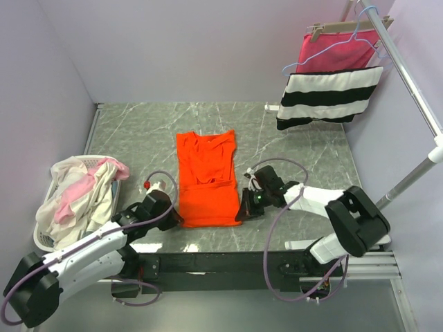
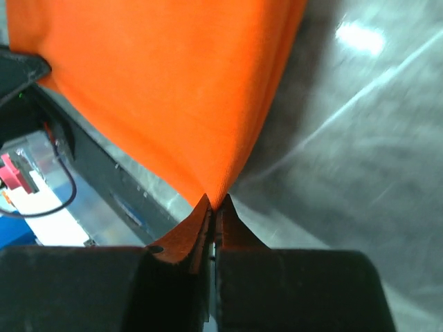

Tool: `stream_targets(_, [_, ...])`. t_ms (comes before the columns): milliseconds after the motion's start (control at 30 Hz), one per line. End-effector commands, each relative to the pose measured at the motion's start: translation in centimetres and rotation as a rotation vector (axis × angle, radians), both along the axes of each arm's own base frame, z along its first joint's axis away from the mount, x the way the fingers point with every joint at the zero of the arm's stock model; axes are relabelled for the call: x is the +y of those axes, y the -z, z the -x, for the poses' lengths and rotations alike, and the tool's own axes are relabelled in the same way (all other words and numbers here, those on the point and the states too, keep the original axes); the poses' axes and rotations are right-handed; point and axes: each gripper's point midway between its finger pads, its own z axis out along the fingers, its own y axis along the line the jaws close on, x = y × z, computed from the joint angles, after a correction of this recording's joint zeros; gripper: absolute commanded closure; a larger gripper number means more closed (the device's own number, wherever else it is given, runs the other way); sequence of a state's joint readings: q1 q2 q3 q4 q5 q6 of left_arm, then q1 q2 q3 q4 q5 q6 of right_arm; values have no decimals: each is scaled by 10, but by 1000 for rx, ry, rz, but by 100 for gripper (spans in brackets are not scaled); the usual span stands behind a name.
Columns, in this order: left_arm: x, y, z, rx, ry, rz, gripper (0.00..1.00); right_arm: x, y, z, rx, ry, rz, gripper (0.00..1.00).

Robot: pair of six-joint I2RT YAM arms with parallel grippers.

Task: Fold and stack the t-shirts
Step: Grab one side of the 2/3 rectangular tshirt with both arms, then fold the long partially folded tshirt into a neat square

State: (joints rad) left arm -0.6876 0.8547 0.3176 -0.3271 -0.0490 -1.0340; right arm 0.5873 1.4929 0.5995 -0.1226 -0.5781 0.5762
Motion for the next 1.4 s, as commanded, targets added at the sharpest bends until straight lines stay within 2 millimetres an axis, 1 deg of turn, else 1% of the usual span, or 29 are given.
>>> stream_targets(0, [-4,-21,1,-22,10,35,99,-4,-20,12,-40,-39,-30,100])
stream_targets(133, [-6,-37,-12,-59,3,6,99,4,-49,-2,-118,-67,-54,100])
stream_targets(300, [-12,-76,-44,-161,-15,-39,99,15,-85,-45,-254,-63,-51,100])
stream_targets(433, [-11,-88,-74,-223,-59,-120,99,19,-96,-77,-296,-41,-42,100])
stream_targets(467, [-15,-99,-84,-250,-69,-120,99,19,-92,-85,-286,-35,-30,100])
stream_targets(500, [-11,-102,-92,-274,-82,-155,99,23,-100,-96,-312,-29,-43,100])
stream_targets(567, [-16,-111,-110,-310,-101,-169,99,21,-96,-113,-302,-17,-34,100])
stream_targets(633, [-16,-111,-127,-332,-112,-209,99,24,-104,-133,-335,-11,-35,100])
stream_targets(667, [-15,-119,-140,-353,-135,-204,99,21,-98,-143,-321,-5,-22,100])
stream_targets(700, [-14,-121,-147,-368,-127,-216,99,22,-107,-156,-347,7,-29,100])
stream_targets(733, [-13,-117,-156,-364,-136,-229,99,23,-107,-163,-344,10,-34,100])
stream_targets(767, [-8,-126,-173,-393,-171,-215,99,20,-101,-173,-332,19,-31,100])
stream_targets(800, [-8,-130,-183,-414,-170,-214,99,23,-111,-187,-368,23,-43,100])
stream_targets(833, [-8,-124,-192,-411,-174,-218,99,23,-111,-195,-373,29,-39,100])
stream_targets(867, [-3,-136,-211,-446,-208,-193,99,22,-102,-205,-353,29,-38,100])
stream_targets(900, [-3,-139,-221,-453,-206,-191,99,25,-113,-222,-387,37,-51,100])
stream_targets(933, [-5,-128,-232,-434,-198,-204,99,25,-110,-227,-370,38,-44,100])
stream_targets(967, [-5,-140,-246,-459,-208,-197,99,28,-101,-234,-351,29,-49,100])
stream_targets(1000, [-7,-142,-256,-472,-196,-210,99,28,-109,-249,-374,43,-61,100])
stream_targets(1033, [-9,-127,-265,-446,-186,-234,99,29,-109,-256,-371,42,-65,100])
stream_targets(1067, [-10,-139,-280,-471,-201,-229,99,31,-96,-263,-349,36,-62,100])
stream_targets(1100, [-13,-140,-289,-485,-194,-230,99,34,-105,-276,-374,38,-65,100])
stream_targets(1133, [-16,-127,-297,-467,-185,-239,99,35,-105,-283,-376,38,-63,100])
stream_targets(1167, [-18,-134,-309,-479,-188,-223,99,37,-90,-291,-355,37,-54,100])
stream_targets(1200, [-19,-132,-315,-473,-186,-224,99,40,-97,-303,-375,47,-50,100])
stream_targets(1233, [-21,-114,-322,-444,-180,-237,99,38,-95,-311,-376,54,-40,100])
stream_targets(1267, [-22,-118,-332,-457,-184,-228,99,38,-79,-318,-358,62,-27,100])
stream_targets(1333, [-21,-103,-343,-441,-190,-247,99,38,-81,-337,-377,92,-30,100])
stream_targets(1367, [-18,-102,-348,-448,-202,-247,99,36,-63,-343,-353,99,-17,100])
